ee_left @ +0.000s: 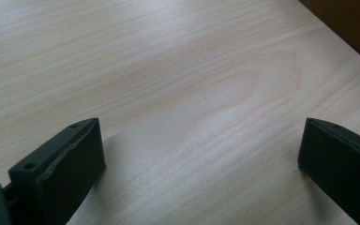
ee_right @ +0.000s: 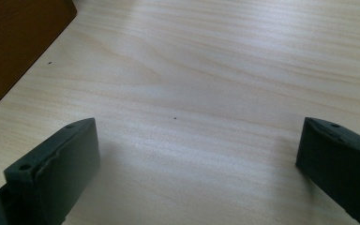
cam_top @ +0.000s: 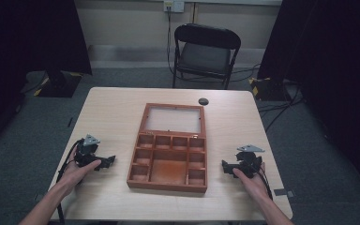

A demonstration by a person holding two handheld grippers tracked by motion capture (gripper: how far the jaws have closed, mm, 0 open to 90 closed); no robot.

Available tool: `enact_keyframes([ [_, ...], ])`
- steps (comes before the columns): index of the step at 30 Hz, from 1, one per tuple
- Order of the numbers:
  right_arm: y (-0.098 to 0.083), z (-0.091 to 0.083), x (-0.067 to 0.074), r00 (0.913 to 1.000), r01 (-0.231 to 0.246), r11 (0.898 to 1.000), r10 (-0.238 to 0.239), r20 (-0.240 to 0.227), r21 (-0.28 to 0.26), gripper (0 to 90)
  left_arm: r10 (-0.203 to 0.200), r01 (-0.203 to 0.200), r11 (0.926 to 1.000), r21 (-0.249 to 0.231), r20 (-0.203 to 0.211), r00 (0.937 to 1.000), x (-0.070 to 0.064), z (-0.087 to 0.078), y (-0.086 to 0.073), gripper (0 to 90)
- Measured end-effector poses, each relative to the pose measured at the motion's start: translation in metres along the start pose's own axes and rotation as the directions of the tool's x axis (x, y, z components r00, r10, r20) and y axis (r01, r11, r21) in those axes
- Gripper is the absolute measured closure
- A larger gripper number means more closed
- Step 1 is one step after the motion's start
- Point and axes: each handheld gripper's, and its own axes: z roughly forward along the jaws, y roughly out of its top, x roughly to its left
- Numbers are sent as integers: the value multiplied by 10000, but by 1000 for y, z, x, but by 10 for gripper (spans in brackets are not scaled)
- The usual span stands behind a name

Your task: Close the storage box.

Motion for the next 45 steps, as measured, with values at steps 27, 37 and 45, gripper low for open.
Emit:
enact_keyframes([
  [27,12,-11,12,9965,731,9972,-725,-425,127,176,24,-23,10000,-14,749,9972,-8,-12,18,190],
  [37,31,-9,9,9974,426,9990,-418,-579,129,188,45,21,9972,-746,877,9961,-15,-21,32,193],
  [45,43,-9,5,9969,-185,9998,181,-764,-50,166,126,-37,9971,-759,1174,9930,-20,-19,43,180],
])
